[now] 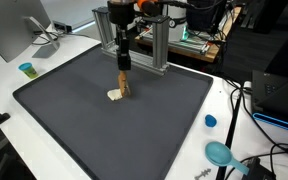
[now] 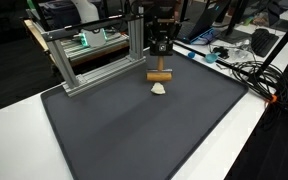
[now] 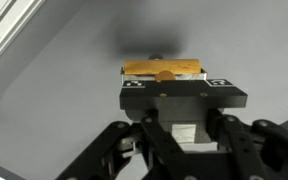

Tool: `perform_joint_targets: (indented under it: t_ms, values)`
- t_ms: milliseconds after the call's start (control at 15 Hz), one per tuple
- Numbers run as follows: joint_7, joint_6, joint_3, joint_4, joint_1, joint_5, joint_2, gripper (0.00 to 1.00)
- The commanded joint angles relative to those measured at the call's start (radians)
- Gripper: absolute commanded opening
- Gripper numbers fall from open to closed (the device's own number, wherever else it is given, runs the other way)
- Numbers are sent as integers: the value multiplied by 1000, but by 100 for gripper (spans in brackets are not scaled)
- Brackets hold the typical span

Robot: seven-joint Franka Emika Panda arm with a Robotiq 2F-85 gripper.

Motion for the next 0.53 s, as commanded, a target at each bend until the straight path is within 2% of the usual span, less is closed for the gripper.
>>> perform_joint_targets:
  t_ms: [0,200,467]
  values:
    - [88,15,-17,33,12,-65,43,21]
    - [148,11,-32,59,19,-106,79,21]
    - [168,1,-43,97,22,-107,117,21]
